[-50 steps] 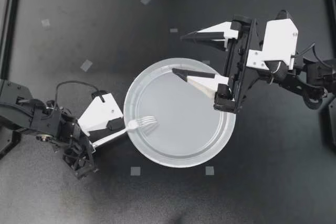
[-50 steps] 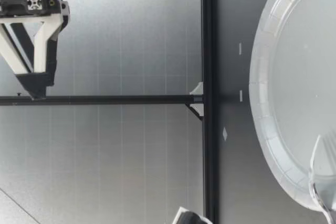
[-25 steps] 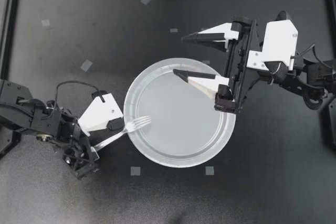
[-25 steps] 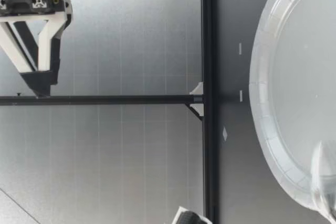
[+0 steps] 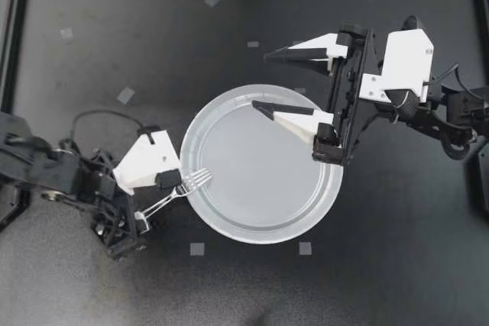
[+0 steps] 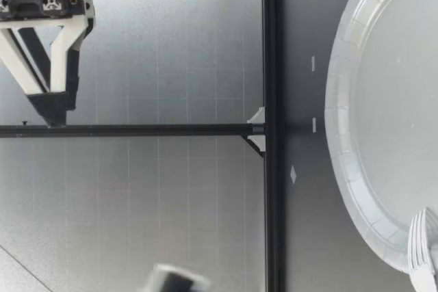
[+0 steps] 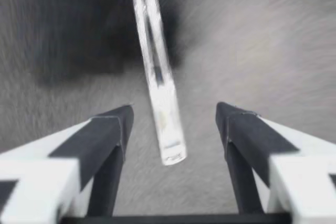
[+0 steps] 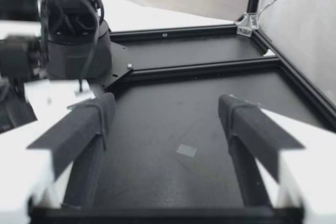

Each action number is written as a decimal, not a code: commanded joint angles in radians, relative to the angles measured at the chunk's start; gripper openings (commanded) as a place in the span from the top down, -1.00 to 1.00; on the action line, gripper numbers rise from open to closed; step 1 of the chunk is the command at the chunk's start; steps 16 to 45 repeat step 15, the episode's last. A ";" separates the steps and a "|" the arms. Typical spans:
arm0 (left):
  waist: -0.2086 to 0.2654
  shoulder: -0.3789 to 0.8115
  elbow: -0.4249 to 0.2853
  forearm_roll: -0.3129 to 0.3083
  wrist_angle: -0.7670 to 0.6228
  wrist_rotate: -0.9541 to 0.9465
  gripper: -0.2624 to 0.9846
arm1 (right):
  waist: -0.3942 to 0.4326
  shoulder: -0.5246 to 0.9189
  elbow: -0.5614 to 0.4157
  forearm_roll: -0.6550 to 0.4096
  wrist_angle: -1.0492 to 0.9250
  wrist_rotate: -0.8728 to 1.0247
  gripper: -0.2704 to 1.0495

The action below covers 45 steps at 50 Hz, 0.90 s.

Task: Pick up the fork and place it on the plate.

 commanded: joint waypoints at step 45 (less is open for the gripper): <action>0.000 -0.184 -0.103 0.244 -0.284 0.011 -0.37 | 0.020 -0.084 -0.014 -0.092 0.009 0.032 -0.53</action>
